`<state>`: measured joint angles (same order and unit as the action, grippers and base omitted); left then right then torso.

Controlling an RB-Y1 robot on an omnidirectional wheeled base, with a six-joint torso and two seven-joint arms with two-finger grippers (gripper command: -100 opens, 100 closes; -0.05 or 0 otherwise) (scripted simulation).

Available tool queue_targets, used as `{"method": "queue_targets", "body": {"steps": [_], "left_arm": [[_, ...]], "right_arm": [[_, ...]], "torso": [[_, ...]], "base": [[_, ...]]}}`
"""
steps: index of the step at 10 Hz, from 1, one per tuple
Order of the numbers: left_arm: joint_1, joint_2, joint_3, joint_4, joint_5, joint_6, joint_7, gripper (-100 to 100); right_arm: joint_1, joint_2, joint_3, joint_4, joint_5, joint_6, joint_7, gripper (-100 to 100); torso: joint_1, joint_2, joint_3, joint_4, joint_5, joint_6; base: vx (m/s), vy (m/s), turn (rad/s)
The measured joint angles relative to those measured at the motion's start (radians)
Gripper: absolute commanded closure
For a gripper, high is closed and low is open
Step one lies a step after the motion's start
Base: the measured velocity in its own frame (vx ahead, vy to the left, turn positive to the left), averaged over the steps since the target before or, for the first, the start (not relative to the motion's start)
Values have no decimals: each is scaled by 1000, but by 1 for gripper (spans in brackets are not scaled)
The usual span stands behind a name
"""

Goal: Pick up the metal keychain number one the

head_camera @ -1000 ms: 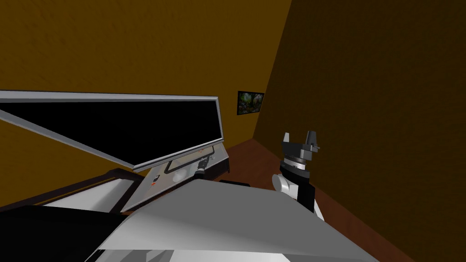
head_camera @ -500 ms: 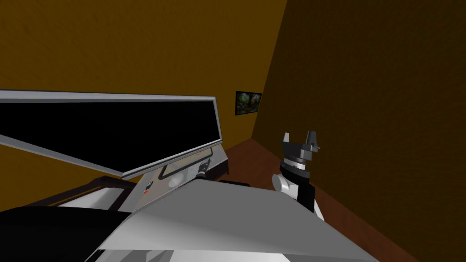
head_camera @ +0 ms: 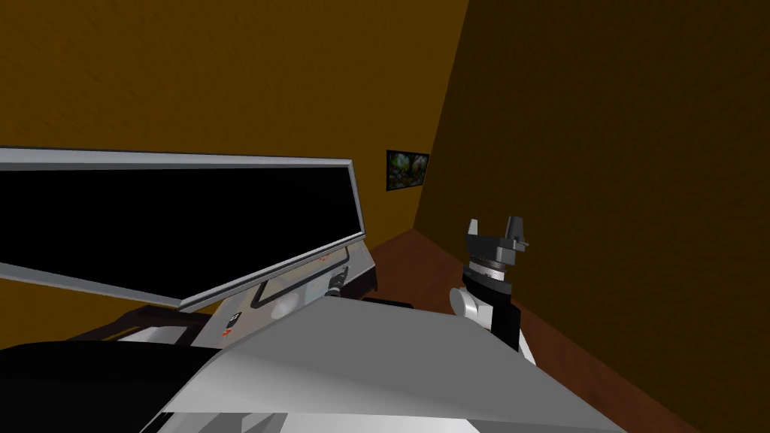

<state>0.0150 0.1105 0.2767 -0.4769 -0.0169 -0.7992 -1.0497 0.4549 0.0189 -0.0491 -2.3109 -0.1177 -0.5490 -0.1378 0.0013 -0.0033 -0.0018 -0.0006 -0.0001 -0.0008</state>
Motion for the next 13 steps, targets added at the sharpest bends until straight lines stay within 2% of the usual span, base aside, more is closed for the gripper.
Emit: {"method": "queue_targets", "body": {"steps": [3, 4, 5, 6, 7, 8, 9, 10, 11, 13], "left_arm": [[-43, 1, 24, 107, -9, -14, -23, -100], [-45, 2, 25, 112, -10, -16, -25, 0], [-44, 1, 25, 111, -9, -16, -25, -100], [-23, -10, 50, 74, -26, -2, -20, -100], [-21, -13, 73, 72, -36, 0, -16, -100], [-25, -12, 84, 84, -38, -8, -15, -100], [-39, -9, 115, 128, -51, -34, -11, -100], [-35, -13, 140, 128, -60, -44, -7, -100], [-20, -18, 148, 100, -65, -34, -4, -100], [6, -35, 199, 58, -93, -18, 6, -100]], "right_arm": [[0, 0, 0, 0, 0, 0, 0, 0], [0, 0, 0, 0, 0, 0, 0, 0], [0, 0, 0, 0, 0, 0, 0, 0], [0, 0, 0, 0, 0, 0, 0, 0], [0, 0, 0, 0, 0, 0, 0, 0], [0, 0, 0, 0, 0, 0, 0, 0], [0, 0, 0, 0, 0, 0, 0, 0], [0, 0, 0, 0, 0, 0, 0, 0], [0, 0, 0, 0, 0, 0, 0, 0], [0, 0, 0, 0, 0, 0, 0, 0]], "torso": [[-1, 1, 1, 0, 0, 0], [-1, 3, 2, 1, 0, 0], [-2, 3, 2, 1, 0, 0], [-2, 4, 2, 1, 0, 1], [-1, 4, 2, 1, 0, 0], [-1, 4, 2, 1, 0, 0], [-1, 4, 2, 1, 0, 1], [0, 4, 2, 1, 0, 0], [-1, 4, 2, 1, 0, 0], [-1, 4, 3, 1, 0, 0]], "base": [[25, 9, -38], [0, 0, 0], [-8, 4, -326], [-9, 17, -165], [-5, 7, 19], [-6, 7, -300], [-7, 20, -183], [-4, 4, 22], [-7, 6, -212], [-11, 15, -289]]}}
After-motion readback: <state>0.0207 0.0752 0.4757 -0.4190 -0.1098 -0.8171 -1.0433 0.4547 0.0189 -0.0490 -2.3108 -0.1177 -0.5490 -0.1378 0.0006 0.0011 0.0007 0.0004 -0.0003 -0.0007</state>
